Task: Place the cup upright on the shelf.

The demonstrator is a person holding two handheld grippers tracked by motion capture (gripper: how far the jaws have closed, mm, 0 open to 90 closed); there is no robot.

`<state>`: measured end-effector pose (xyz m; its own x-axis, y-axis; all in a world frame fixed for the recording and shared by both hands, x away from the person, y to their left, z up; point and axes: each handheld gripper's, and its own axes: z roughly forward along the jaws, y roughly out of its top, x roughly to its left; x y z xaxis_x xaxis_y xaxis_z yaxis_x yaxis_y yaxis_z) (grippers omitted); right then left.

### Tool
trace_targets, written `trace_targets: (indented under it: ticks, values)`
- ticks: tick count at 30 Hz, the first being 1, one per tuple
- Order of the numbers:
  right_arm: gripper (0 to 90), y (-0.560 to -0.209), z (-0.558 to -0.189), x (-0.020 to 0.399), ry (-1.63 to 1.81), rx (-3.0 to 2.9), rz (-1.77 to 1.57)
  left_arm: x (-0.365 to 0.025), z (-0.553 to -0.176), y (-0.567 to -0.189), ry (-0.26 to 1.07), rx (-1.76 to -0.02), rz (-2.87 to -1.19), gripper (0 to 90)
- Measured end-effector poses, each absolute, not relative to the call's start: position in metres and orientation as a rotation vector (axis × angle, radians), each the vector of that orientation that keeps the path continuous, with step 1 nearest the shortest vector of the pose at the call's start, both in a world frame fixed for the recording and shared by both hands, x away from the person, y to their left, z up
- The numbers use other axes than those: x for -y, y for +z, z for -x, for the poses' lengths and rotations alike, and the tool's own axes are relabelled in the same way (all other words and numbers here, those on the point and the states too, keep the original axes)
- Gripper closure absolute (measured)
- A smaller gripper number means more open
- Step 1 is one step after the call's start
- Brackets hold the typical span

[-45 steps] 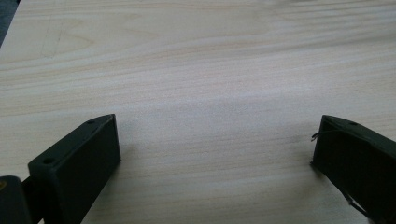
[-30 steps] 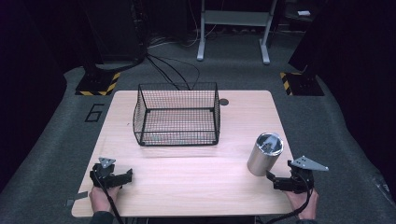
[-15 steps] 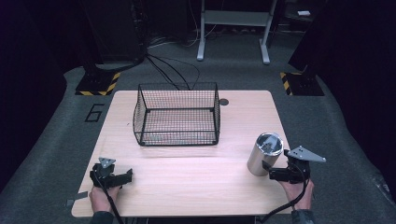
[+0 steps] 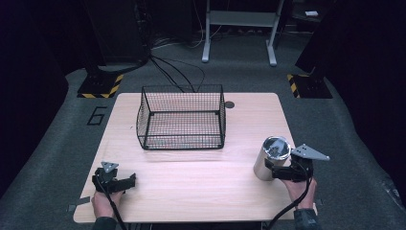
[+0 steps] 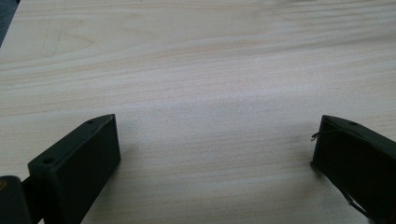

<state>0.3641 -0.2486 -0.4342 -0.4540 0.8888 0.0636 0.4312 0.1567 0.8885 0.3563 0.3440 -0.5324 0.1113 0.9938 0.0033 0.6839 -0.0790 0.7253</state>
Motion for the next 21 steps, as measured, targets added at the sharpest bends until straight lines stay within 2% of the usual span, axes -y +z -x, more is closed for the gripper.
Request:
trace_targets:
  ticks: [21]
  values:
    - [0.0, -0.438, -0.376, 0.243, 1.263, -1.907, -1.259, -0.344, -0.356, -0.532, 0.701, -1.631, -1.827, 0.4]
